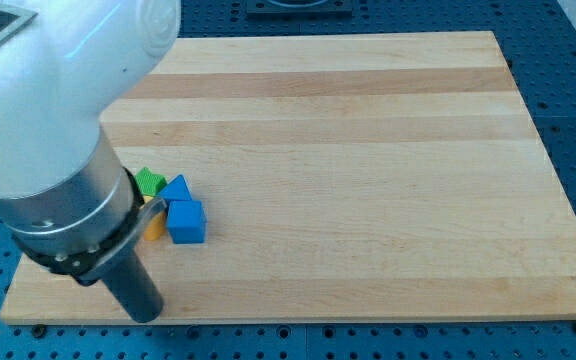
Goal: Push the yellow heart into the blue triangle
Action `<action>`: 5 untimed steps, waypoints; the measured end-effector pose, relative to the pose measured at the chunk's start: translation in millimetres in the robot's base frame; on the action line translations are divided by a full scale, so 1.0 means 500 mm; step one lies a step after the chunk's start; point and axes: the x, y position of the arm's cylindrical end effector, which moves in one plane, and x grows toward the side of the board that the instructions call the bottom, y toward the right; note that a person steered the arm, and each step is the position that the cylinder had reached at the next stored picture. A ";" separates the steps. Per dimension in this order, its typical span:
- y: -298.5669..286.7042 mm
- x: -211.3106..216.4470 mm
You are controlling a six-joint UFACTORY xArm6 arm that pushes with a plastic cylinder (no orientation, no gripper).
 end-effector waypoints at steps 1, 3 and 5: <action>-0.020 -0.017; -0.030 -0.101; 0.002 -0.040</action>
